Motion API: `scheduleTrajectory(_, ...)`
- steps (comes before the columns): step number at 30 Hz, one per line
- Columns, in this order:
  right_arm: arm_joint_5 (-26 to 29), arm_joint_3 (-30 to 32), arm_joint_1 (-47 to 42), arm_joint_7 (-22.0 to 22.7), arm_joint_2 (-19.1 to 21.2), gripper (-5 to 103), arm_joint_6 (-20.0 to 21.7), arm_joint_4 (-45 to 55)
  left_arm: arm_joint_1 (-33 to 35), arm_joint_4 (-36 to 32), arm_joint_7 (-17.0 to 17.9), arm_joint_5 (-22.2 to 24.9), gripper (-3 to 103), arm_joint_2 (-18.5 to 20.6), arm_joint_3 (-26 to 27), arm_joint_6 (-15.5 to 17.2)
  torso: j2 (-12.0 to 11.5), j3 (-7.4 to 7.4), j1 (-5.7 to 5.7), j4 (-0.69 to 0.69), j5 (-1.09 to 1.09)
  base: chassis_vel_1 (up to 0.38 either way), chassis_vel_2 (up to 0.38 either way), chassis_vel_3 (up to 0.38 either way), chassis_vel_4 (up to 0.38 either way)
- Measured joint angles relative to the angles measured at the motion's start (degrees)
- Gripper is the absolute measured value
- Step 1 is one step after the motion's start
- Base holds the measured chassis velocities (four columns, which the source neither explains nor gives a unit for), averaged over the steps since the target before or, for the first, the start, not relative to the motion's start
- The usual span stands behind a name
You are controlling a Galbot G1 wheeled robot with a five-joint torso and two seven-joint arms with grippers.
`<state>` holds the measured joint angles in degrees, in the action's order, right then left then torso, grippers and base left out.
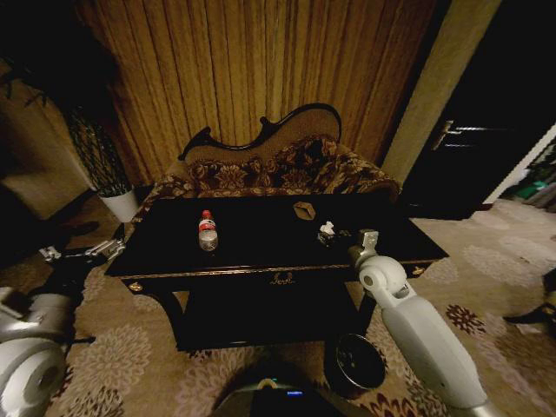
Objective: Move to the front of the table and place the trash on the table into the trash bin.
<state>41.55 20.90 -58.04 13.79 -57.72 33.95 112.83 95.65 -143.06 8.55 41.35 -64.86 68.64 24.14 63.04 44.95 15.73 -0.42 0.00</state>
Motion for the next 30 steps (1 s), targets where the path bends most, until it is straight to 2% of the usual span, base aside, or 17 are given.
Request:
scheduleTrajectory(2,-0.3,0.1,-0.3,0.0,0.0,38,-0.3,0.0,0.0,0.0,0.0,0.0,100,0.0,-0.1,0.0,0.0,0.00,0.00,0.00,0.00,0.000,0.000,0.000,0.000)
scheduleTrajectory(4,-0.4,0.1,-0.3,0.0,0.0,38,-0.4,0.0,0.0,0.0,0.0,0.0,100,0.0,-0.1,0.0,0.0,0.00,0.00,0.00,0.00,0.000,0.000,0.000,0.000)
scheduleTrajectory(5,-0.5,0.2,-0.5,0.0,0.0,27,-0.5,0.1,-0.1,-0.1,0.0,0.0,100,0.1,-0.2,0.0,0.0,0.00,0.00,0.00,0.00,0.000,0.000,0.000,0.000)
scheduleTrajectory(8,-0.8,0.2,-0.5,-0.1,0.0,23,-0.7,0.1,-0.1,-0.1,0.0,0.0,100,0.1,-0.2,0.0,0.0,0.00,0.00,0.00,0.00,0.000,0.000,0.000,0.000)
scheduleTrajectory(9,-0.9,0.2,-0.5,-0.1,0.0,12,-0.8,0.1,-0.1,-0.1,0.0,0.0,100,0.1,-0.2,0.0,0.0,0.00,0.00,0.00,0.00,0.000,0.000,0.000,0.000)
scheduleTrajectory(11,-0.9,0.2,-0.6,-0.1,0.0,12,-0.8,0.1,-0.1,-0.1,0.0,0.0,100,0.1,-0.2,0.0,0.0,0.00,0.00,0.00,0.00,0.000,0.000,0.000,0.000)
scheduleTrajectory(13,-0.9,0.2,-0.6,-0.2,0.0,2,-0.9,0.2,-0.1,-0.1,0.0,0.0,100,0.1,-0.2,0.0,0.0,0.00,0.00,0.00,0.00,0.000,0.000,0.000,0.000)
scheduleTrajectory(30,-1.0,0.7,-1.5,-0.2,0.1,0,-1.1,0.6,-0.1,-0.1,0.0,0.0,100,0.1,-0.2,0.0,0.0,0.00,0.00,0.00,0.00,0.000,0.000,0.000,0.000)
